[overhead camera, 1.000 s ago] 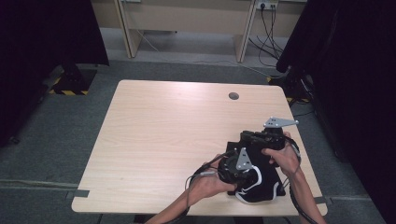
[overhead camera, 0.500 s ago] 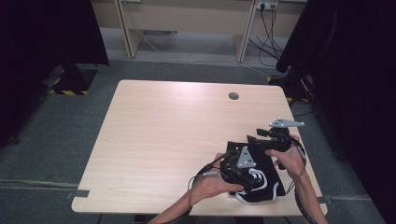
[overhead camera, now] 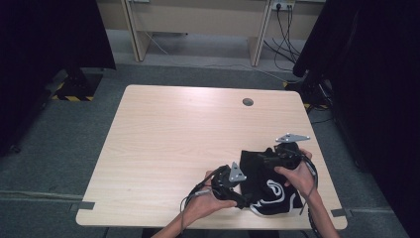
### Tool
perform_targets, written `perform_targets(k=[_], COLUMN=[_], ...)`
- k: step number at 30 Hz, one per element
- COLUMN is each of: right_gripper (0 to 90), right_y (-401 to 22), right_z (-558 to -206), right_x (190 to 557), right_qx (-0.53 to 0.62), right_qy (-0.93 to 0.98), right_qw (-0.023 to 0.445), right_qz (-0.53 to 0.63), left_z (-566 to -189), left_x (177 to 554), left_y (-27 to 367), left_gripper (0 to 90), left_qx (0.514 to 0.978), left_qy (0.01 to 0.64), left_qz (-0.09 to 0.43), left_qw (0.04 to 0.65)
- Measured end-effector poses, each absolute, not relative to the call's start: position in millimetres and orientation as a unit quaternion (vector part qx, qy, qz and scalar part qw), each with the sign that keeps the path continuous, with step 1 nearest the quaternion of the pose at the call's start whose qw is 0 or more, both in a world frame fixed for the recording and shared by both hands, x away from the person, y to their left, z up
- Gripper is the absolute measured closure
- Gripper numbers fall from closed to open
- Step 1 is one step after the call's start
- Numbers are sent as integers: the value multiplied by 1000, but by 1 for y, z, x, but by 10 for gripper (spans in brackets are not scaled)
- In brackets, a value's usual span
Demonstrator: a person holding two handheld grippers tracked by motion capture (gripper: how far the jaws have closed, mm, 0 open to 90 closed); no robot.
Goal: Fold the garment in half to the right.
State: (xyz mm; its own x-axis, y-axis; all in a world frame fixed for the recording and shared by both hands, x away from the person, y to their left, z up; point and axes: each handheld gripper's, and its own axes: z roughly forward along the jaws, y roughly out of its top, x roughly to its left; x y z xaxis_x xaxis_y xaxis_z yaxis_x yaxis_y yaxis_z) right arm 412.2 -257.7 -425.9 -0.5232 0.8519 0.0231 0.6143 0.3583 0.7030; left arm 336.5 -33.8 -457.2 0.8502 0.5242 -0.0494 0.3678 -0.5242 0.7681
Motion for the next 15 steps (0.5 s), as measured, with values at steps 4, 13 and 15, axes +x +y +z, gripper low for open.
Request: perform_targets(k=[4, 13, 15], right_gripper=[290, 759, 759], right_y=[-250, -285, -290], right_z=[-440, -426, -423], right_x=[417, 411, 410], right_qx=[461, 417, 416], right_qy=[815, 814, 812], right_qw=[162, 186, 188], right_qz=[311, 359, 364], left_z=[-466, -479, -480], left_x=[339, 338, 338], left_y=[-39, -42, -42], left_gripper=[125, 125, 123], left_qx=[869, 873, 870], left_qy=[267, 274, 275], left_qz=[96, 96, 96], left_qw=[406, 391, 398])
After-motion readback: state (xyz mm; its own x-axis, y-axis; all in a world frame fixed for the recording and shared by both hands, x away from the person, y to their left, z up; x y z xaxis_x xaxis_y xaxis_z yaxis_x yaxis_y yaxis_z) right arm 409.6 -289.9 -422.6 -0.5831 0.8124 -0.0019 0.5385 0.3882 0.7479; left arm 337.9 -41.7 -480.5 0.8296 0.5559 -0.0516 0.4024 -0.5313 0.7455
